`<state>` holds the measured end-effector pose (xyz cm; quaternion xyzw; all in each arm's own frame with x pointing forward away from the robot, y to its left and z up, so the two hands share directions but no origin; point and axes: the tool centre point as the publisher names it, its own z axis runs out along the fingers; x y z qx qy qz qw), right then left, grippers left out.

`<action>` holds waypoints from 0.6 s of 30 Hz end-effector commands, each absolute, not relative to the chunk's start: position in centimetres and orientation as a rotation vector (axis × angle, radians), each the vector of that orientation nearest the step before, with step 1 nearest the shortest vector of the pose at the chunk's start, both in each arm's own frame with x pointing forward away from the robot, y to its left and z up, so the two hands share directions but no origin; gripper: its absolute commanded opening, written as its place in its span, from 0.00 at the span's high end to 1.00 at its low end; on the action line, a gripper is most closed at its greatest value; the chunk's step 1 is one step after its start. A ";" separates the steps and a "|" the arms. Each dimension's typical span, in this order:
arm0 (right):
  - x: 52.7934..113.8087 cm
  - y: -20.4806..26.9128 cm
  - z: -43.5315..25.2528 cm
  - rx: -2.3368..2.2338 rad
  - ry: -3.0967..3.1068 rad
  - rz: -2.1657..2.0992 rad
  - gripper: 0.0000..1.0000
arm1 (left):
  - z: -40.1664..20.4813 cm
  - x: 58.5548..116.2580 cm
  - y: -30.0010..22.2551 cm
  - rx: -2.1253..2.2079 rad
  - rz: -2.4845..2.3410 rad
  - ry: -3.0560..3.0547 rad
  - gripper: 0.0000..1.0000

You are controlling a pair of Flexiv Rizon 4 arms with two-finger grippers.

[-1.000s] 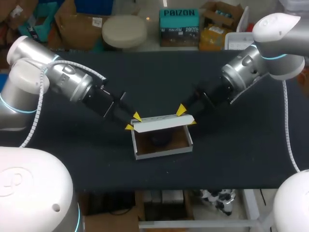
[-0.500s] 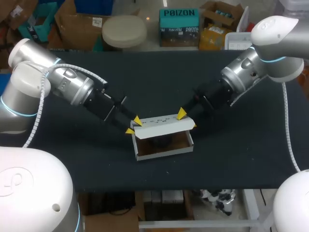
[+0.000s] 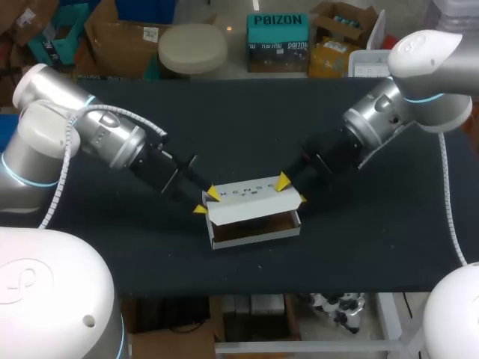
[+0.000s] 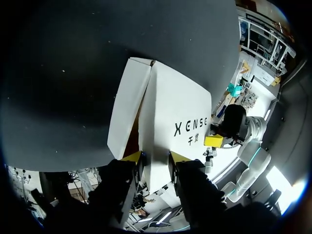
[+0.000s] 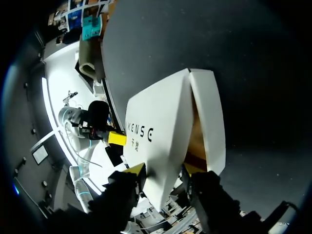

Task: Assemble the packaging by folding the flat box into shape, placing the metal phone stand inside, and closing the box properly

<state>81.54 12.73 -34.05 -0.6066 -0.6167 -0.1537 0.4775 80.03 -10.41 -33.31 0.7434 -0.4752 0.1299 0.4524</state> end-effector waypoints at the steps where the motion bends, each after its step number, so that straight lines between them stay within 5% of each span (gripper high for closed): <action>1: 81.3 12.4 -34.0 -1.488 -1.508 -0.382 0.51 | -33.5 79.8 -10.3 1.846 0.317 -1.182 0.66; 18: 81.6 12.3 -35.4 -1.489 -1.513 -0.361 0.51 | -34.0 79.9 -10.7 1.863 0.307 -1.219 0.65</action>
